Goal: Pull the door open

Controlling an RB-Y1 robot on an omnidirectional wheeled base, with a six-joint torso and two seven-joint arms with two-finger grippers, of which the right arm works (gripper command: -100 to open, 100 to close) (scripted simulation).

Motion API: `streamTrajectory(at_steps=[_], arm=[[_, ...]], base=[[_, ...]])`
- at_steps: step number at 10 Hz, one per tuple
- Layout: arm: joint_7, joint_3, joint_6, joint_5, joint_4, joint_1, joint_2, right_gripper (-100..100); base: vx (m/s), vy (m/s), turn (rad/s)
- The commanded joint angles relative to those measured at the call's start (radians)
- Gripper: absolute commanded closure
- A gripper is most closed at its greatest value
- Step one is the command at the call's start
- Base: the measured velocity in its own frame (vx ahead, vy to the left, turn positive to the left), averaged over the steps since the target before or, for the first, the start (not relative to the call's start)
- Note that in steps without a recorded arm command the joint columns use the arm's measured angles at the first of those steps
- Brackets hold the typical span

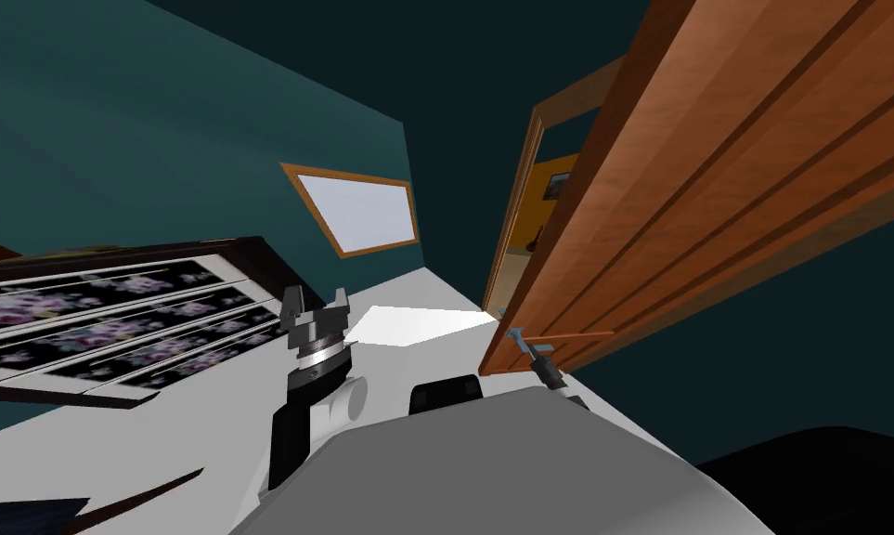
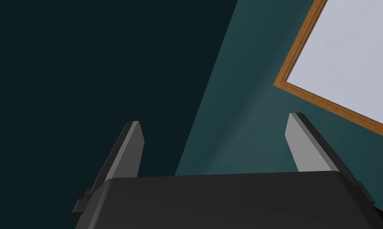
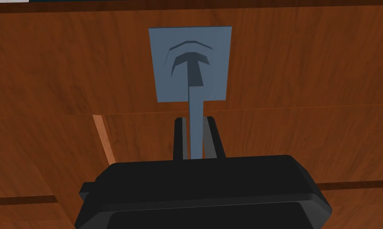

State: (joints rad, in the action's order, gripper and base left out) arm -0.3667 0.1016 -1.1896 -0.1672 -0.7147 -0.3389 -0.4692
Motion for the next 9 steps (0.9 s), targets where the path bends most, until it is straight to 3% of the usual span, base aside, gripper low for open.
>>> streamTrajectory(at_steps=[1,9], arm=[[-0.006,0.005,-0.019,0.000,0.010,-0.005,-0.006,100],[-0.019,0.024,-0.070,0.002,0.061,0.002,-0.017,100]], base=[[-0.201,-0.031,0.117],[-0.168,-0.036,0.126]])
